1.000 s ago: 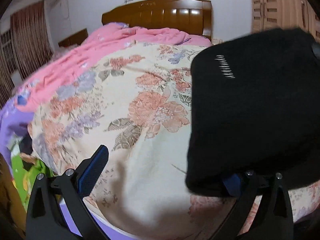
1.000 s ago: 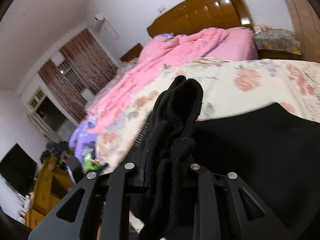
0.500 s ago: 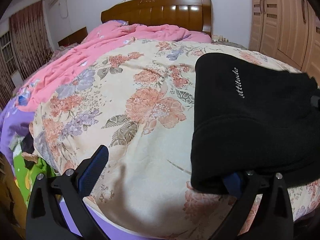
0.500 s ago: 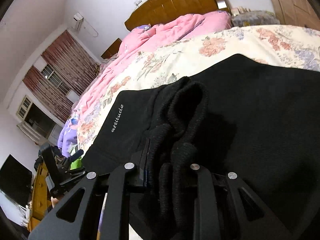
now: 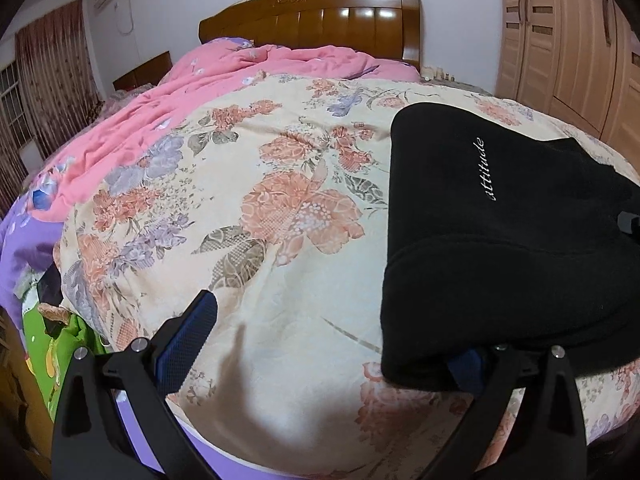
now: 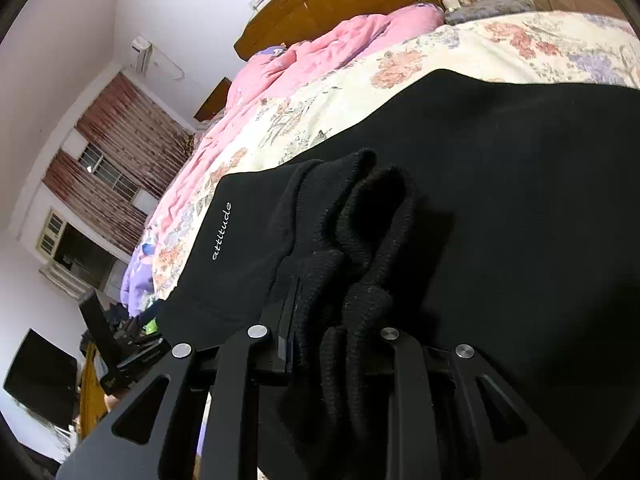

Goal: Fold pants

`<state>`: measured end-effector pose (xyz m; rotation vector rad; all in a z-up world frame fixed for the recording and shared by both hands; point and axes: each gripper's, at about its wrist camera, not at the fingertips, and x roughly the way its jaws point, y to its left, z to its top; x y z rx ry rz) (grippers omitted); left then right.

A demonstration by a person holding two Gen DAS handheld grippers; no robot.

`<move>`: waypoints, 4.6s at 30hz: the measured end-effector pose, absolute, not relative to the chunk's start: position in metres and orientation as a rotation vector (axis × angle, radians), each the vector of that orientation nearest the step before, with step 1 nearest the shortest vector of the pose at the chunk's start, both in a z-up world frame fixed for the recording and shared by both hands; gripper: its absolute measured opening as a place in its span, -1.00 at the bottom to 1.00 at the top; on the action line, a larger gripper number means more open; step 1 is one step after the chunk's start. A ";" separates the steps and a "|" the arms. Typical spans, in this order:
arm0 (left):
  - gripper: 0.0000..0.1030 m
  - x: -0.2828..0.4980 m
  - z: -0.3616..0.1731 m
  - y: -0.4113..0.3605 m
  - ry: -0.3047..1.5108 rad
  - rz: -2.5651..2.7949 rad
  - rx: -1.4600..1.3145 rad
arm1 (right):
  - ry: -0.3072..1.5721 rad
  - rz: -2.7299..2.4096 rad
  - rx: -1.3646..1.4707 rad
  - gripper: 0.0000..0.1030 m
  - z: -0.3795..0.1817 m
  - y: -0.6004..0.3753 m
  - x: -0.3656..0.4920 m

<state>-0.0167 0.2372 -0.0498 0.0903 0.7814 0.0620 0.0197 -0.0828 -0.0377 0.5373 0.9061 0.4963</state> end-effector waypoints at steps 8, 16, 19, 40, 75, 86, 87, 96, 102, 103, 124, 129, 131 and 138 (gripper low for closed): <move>0.97 -0.046 -0.021 0.231 0.814 0.003 0.270 | 0.873 0.384 0.376 0.39 -0.006 -0.110 -0.001; 0.97 -0.009 0.056 0.197 0.615 -0.203 0.086 | 0.742 0.447 0.020 0.39 0.030 -0.054 0.000; 0.97 0.051 0.047 0.162 0.688 -0.348 0.043 | 0.769 0.508 -0.092 0.39 0.024 -0.018 0.012; 0.97 0.102 -0.005 0.111 0.777 -0.233 0.275 | 0.845 0.492 -0.059 0.50 0.004 -0.028 0.006; 0.97 0.049 -0.019 -0.021 0.736 -0.360 0.529 | 0.980 -0.040 -0.005 0.75 -0.035 -0.201 -0.044; 0.97 0.037 -0.007 -0.062 0.701 -0.412 0.548 | 0.755 -0.136 0.276 0.75 -0.003 -0.279 -0.137; 0.97 0.034 -0.006 -0.074 0.687 -0.441 0.556 | 0.744 -0.165 0.326 0.75 -0.005 -0.289 -0.148; 0.97 0.039 -0.047 -0.118 0.726 -0.490 0.624 | 0.747 -0.168 0.613 0.76 -0.034 -0.310 -0.194; 0.97 0.052 -0.047 -0.108 0.816 -0.533 0.515 | 0.716 -0.100 0.714 0.71 -0.045 -0.315 -0.178; 0.97 0.053 -0.047 -0.107 0.823 -0.537 0.507 | 0.711 -0.089 0.737 0.69 -0.048 -0.318 -0.174; 0.97 0.055 -0.050 -0.108 0.841 -0.546 0.482 | 0.598 -0.157 0.569 -0.27 -0.018 -0.307 -0.171; 0.97 0.057 -0.047 -0.106 0.856 -0.557 0.467 | 0.534 -0.162 0.244 -0.34 0.021 -0.250 -0.158; 0.97 0.059 -0.038 -0.103 0.883 -0.597 0.416 | 0.526 -0.146 0.133 -0.35 0.028 -0.228 -0.149; 0.97 0.069 0.026 -0.129 1.017 -0.997 0.087 | 0.529 -0.109 -0.087 -0.35 0.031 -0.177 -0.130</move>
